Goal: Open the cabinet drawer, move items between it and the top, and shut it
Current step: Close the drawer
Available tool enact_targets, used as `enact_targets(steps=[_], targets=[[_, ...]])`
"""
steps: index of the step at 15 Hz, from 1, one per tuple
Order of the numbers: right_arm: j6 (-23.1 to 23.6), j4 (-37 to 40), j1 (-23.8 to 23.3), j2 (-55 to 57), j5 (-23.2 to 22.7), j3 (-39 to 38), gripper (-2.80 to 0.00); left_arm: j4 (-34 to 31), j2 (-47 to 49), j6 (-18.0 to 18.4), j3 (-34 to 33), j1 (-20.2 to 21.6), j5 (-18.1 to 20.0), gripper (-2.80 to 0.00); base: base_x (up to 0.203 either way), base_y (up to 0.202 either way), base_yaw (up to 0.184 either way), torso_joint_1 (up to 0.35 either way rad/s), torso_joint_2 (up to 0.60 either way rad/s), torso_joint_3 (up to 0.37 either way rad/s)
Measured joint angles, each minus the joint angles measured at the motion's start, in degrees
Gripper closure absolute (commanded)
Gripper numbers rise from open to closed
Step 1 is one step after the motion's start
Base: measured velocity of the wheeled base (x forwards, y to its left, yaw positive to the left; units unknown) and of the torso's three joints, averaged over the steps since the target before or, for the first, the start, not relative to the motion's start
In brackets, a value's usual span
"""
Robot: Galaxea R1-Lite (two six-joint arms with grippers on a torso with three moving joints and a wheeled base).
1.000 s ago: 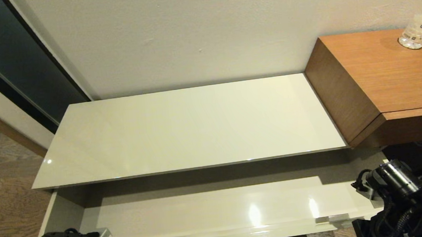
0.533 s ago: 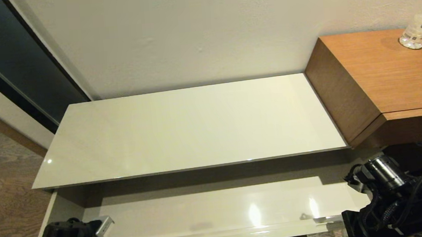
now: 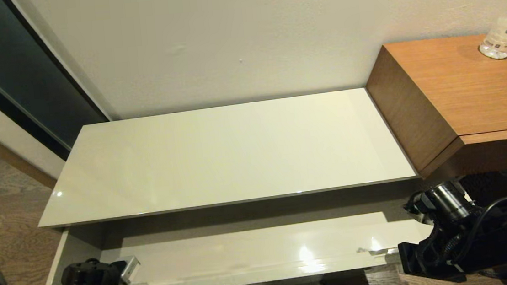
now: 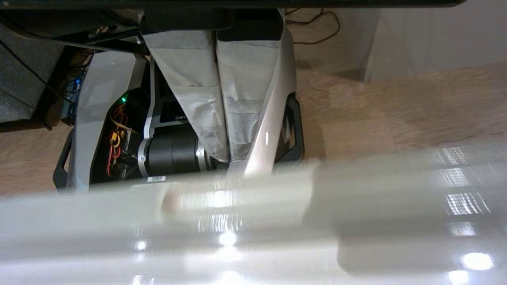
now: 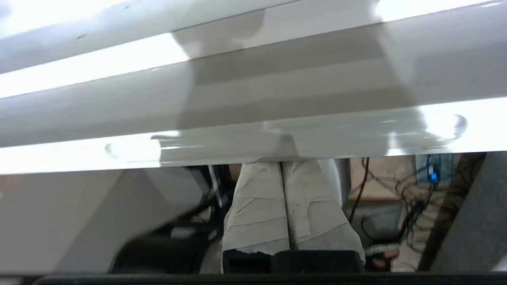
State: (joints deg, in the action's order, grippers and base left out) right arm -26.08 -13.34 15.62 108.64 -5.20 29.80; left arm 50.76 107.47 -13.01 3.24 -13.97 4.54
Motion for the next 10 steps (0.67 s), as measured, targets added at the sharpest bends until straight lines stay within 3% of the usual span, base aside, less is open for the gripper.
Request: enact_targets(steps=[5,10], targets=[[-0.3,0.7,-0.1,2.1,0.7,4.0,0.00,0.1,1.4,-0.3,3.1,0.0,0.0,0.00,0.000,0.000,0.000,0.000,0.00,0.000],[-1.5,-0.6,-0.4,7.1,1.1,15.0,0.00,0.0,6.6,-2.2,12.2,0.4,0.0,0.00,0.000,0.000,0.000,0.000,0.00,0.000]])
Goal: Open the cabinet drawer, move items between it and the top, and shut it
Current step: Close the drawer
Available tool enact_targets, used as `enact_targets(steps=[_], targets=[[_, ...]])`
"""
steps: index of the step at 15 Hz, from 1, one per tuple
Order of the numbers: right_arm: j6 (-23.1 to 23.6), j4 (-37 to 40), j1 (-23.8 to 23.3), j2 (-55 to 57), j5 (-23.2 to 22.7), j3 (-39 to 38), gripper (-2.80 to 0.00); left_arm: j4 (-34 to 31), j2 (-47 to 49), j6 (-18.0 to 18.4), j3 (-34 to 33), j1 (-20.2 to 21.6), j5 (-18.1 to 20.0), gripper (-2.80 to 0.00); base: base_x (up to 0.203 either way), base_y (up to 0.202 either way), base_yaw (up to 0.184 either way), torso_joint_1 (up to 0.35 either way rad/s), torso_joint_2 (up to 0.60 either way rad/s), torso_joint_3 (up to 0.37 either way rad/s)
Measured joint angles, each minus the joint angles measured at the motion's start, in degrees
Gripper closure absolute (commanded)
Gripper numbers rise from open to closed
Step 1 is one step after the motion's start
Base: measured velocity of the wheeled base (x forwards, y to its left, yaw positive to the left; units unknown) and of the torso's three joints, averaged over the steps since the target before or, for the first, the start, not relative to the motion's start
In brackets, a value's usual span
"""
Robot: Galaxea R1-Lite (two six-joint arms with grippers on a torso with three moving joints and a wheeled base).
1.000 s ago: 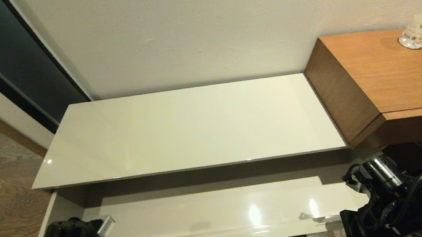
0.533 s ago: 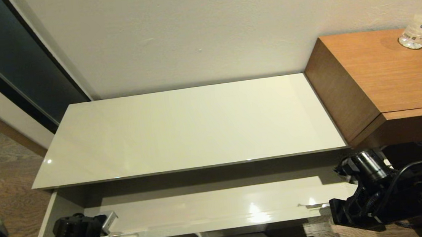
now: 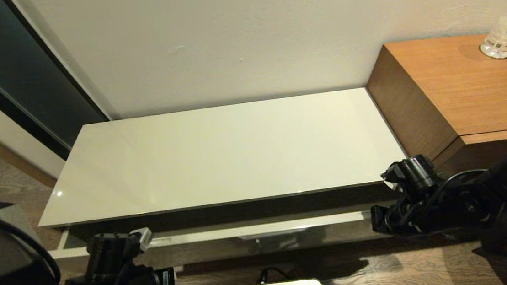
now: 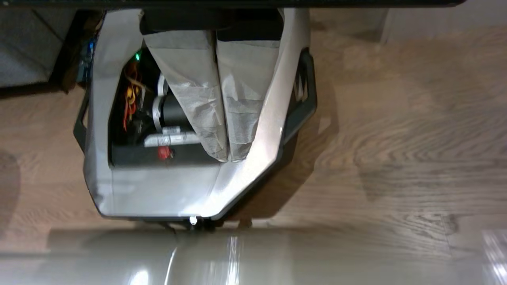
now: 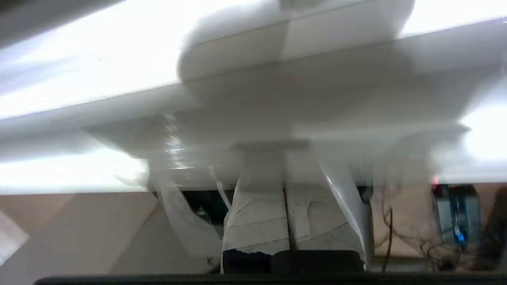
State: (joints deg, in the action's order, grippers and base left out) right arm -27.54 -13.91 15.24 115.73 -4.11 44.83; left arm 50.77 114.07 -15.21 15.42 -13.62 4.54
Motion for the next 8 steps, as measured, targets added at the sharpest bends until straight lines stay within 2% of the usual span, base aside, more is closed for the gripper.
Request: enact_targets(steps=[4,8], targets=[[0.1,0.7,0.1,2.2,0.4,7.6,0.00,0.0,4.6,-0.3,8.1,1.2,0.0,0.00,0.000,0.000,0.000,0.000,0.00,0.000],[0.3,1.9,0.2,4.2,2.9,13.9,0.00,-0.6,7.6,-0.4,16.4,3.6,0.2,0.00,0.000,0.000,0.000,0.000,0.00,0.000]])
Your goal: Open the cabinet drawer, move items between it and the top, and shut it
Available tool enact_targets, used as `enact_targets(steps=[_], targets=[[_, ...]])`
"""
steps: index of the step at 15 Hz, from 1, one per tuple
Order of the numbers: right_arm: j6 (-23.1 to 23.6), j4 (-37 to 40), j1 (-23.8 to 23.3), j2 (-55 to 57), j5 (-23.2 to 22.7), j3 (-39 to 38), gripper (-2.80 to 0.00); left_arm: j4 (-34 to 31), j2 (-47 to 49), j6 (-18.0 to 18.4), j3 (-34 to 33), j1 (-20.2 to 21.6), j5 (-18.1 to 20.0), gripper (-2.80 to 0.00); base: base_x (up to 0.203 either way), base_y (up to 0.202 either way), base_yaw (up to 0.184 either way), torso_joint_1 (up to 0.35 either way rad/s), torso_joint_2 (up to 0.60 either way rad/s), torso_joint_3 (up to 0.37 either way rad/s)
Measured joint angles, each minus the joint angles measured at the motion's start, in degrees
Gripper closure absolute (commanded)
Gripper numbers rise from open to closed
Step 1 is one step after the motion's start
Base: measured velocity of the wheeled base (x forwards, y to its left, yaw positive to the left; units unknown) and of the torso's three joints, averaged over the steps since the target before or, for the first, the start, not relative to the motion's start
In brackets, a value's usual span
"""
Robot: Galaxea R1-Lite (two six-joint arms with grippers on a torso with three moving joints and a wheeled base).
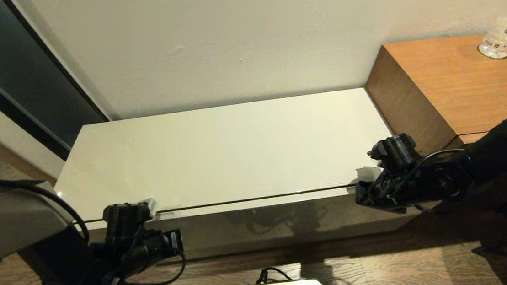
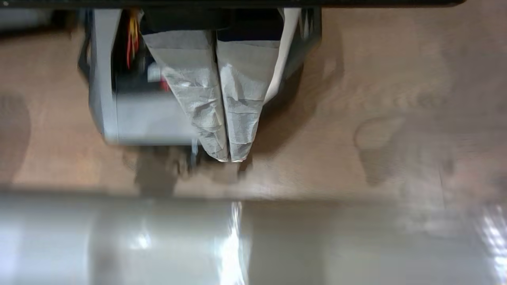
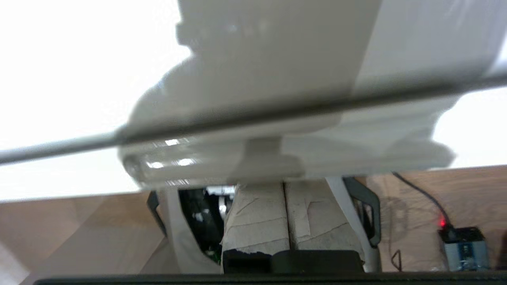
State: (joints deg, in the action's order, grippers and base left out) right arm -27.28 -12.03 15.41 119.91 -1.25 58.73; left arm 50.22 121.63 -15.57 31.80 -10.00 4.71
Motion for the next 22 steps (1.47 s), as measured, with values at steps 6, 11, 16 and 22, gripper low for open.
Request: enact_targets(steps=[6,11,16,22], targets=[[0.0,1.4,0.0,4.7,3.2,6.9,0.00,-5.6,5.3,0.4,13.2,3.8,0.2,0.00,0.000,0.000,0.000,0.000,0.00,0.000],[-0.3,2.8,0.1,3.2,3.7,7.0,0.00,-4.8,4.1,0.5,12.2,4.3,-0.2,0.00,0.000,0.000,0.000,0.000,0.00,0.000],[0.0,5.3,0.7,-6.3,3.6,3.3,0.00,-11.2,-7.0,0.6,8.5,4.4,-0.8,0.00,0.000,0.000,0.000,0.000,0.01,0.000],[0.6,13.6,1.1,-30.2,3.6,-0.6,0.00,-33.8,-34.7,0.7,9.1,3.1,-0.7,0.00,0.000,0.000,0.000,0.000,0.00,0.000]])
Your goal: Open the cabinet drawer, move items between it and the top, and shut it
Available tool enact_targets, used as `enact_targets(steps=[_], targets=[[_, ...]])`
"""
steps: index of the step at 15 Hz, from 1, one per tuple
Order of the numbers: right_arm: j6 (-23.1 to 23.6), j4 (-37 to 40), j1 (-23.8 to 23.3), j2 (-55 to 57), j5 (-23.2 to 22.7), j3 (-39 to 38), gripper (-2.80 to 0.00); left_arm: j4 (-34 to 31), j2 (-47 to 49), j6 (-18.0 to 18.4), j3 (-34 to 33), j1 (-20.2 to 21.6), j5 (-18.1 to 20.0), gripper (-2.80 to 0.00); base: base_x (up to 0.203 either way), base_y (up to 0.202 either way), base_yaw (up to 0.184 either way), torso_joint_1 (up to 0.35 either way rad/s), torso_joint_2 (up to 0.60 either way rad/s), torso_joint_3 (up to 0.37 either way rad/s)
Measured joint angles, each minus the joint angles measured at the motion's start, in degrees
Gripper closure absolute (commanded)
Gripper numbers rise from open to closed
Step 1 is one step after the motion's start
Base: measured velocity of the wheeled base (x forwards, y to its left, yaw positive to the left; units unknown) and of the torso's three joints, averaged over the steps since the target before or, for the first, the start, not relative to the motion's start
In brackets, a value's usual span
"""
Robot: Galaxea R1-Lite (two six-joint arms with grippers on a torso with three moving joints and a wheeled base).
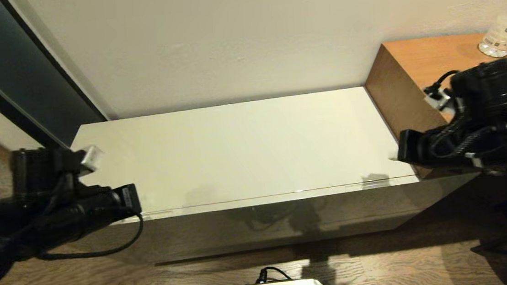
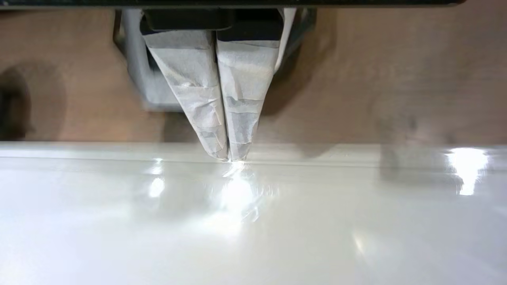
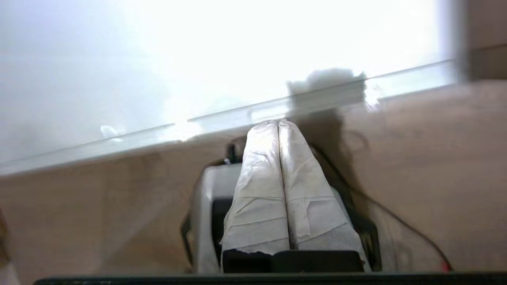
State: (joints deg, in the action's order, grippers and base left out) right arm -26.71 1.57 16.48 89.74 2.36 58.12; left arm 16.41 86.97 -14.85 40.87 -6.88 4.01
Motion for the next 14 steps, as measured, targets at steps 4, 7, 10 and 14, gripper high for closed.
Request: enact_targets(steps=[4,7,10,14], targets=[[0.1,18.1,0.5,-19.4,0.4,-1.2,0.00,-24.0,-22.4,0.0,0.1,-0.9,0.0,0.00,0.000,0.000,0.000,0.000,0.00,0.000],[0.1,32.1,0.7,-30.7,0.6,-1.1,0.00,-42.2,-36.1,0.0,1.0,-1.1,-0.6,0.00,0.000,0.000,0.000,0.000,0.00,0.000],[0.0,43.4,0.6,-40.4,0.7,-0.4,0.00,-58.2,-47.3,0.0,4.0,-0.3,-1.0,0.00,0.000,0.000,0.000,0.000,0.00,0.000],[-0.4,53.4,-4.6,-50.4,0.7,-0.1,0.00,-72.6,-57.0,1.5,7.4,5.2,-0.4,0.00,0.000,0.000,0.000,0.000,0.00,0.000]])
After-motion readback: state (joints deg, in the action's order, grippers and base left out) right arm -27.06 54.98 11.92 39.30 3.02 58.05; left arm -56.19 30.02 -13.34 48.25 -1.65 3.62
